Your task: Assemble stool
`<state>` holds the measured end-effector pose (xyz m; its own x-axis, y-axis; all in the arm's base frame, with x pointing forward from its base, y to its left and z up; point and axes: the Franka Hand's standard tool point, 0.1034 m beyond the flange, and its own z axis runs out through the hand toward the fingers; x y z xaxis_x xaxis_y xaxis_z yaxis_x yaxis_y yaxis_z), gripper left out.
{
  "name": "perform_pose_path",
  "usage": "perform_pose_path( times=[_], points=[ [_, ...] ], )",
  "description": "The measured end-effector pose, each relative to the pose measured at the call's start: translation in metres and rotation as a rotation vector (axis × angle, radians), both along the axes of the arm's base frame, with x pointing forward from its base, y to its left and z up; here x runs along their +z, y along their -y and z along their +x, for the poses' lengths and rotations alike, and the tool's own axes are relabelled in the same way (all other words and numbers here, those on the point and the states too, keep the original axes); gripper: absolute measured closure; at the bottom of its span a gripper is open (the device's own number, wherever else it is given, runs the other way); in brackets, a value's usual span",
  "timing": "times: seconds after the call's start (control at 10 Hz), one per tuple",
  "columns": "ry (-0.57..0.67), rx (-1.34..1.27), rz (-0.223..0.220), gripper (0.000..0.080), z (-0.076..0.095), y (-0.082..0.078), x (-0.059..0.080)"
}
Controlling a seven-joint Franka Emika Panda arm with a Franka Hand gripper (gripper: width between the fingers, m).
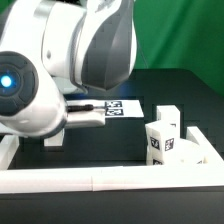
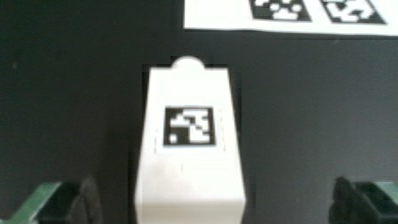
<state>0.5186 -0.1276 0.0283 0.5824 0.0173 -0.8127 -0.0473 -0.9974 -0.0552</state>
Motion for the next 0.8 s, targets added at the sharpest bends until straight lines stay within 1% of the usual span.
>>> perform_pose_path(
  times=[0.1, 0.2, 0.3, 0.4, 0.6, 0.8],
  points=[
    [0.001, -0.002, 0.000, 0.0150, -0.0055, -0.0005, -0.0026],
    [-0.009, -0.010, 0.001, 0.0150, -0.0115, 0.0022, -0.0064],
    [-0.015, -0.013, 0.001, 0.0150, -0.0141, 0.0034, -0.0093],
    [0.008, -0.005, -0.005, 0.0150, -0.0098, 0.0027, -0.0124],
    [0.008, -0.008, -0.005, 0.0150, -0.0102, 0.0042, -0.0125],
    [0.008, -0.009, -0.005, 0.0408, -0.0103, 0.0047, -0.0125]
  ],
)
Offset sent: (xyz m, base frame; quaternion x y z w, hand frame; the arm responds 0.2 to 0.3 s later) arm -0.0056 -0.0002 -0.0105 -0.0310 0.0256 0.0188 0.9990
